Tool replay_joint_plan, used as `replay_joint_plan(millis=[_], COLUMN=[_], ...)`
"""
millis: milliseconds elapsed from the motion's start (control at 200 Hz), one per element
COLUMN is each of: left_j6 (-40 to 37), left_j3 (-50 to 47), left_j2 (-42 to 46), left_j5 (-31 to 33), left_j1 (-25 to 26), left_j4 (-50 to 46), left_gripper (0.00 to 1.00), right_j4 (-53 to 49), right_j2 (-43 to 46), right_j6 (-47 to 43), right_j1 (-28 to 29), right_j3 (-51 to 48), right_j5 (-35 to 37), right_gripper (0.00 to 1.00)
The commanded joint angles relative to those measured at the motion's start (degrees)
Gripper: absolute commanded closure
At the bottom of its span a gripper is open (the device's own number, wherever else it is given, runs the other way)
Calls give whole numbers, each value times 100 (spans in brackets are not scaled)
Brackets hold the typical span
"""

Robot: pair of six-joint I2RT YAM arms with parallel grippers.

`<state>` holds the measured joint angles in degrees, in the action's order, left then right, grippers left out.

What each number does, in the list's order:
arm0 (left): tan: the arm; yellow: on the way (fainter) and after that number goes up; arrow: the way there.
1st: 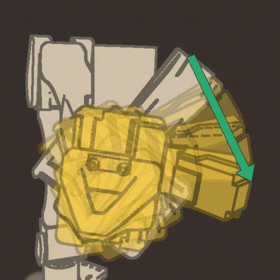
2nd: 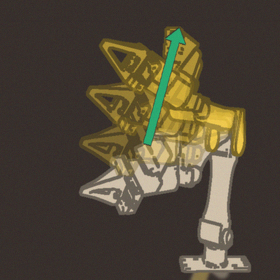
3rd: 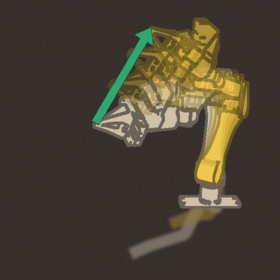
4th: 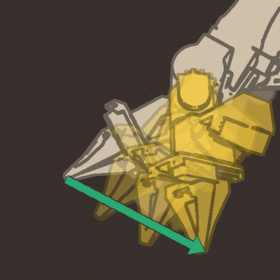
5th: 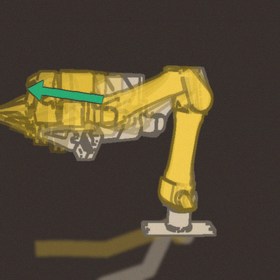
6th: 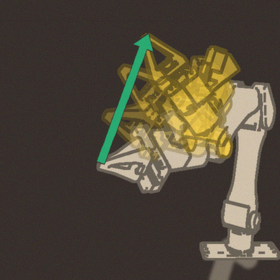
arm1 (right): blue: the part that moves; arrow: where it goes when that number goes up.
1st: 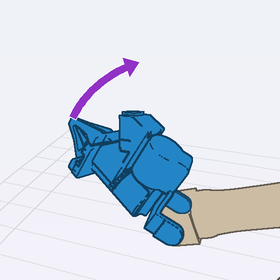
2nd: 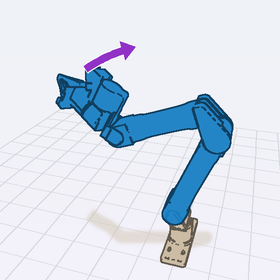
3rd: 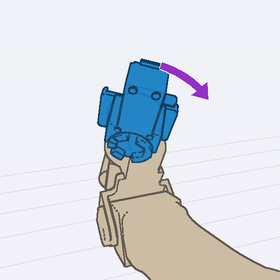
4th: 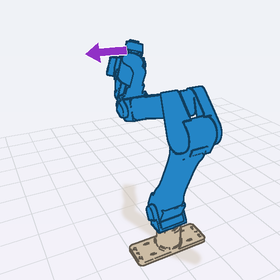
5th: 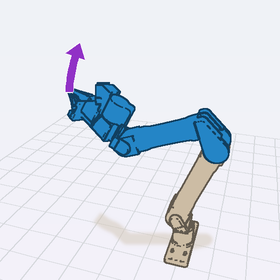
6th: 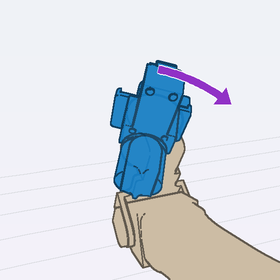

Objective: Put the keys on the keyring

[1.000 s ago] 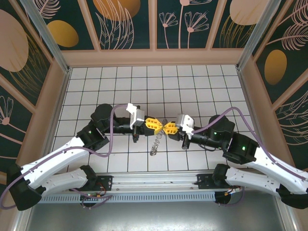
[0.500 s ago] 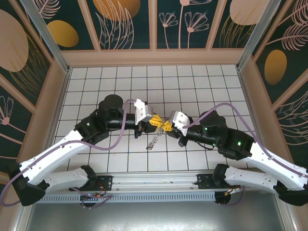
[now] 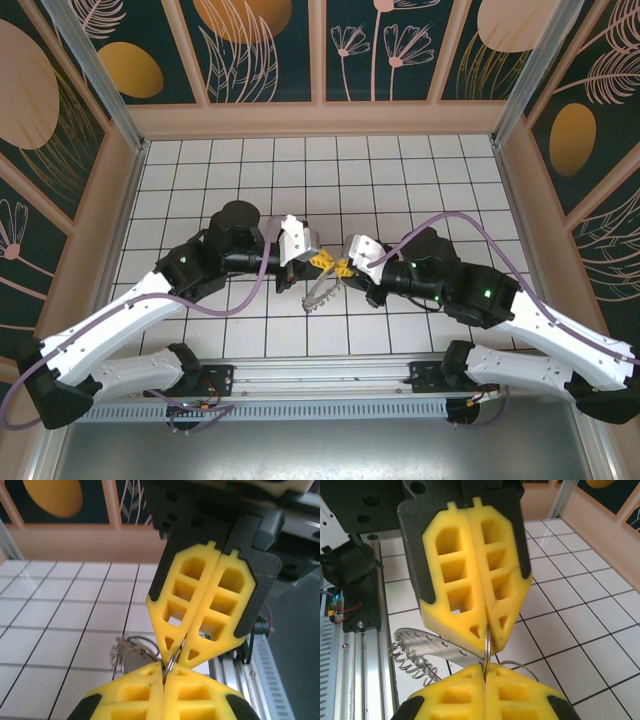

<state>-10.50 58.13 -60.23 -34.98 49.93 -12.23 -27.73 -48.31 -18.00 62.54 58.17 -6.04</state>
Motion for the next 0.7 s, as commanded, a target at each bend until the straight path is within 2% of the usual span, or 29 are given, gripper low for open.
replay_joint_plan(millis=[0, 105, 260, 530, 696], left_j6=[1022, 1486, 1972, 2101, 1967], left_j3=[-537, -936, -1248, -1321, -1251], left_j2=[327, 462, 537, 605, 617], left_j5=[-463, -457, -586, -532, -444], left_j1=[58, 59, 55, 59, 58], left_j4=[1994, 2919, 3660, 3797, 3545], left_gripper=[100, 100, 100, 100, 100], right_j4=[759, 1042, 1146, 1342, 1482], right_j2=[239, 364, 436, 668, 1143], right_j6=[-14, 42, 76, 206, 400], right_j1=[41, 39, 39, 44, 43], right_j3=[-215, -376, -455, -625, -884], right_j5=[-192, -261, -300, -315, -209], right_gripper=[90, 85, 80, 76, 67])
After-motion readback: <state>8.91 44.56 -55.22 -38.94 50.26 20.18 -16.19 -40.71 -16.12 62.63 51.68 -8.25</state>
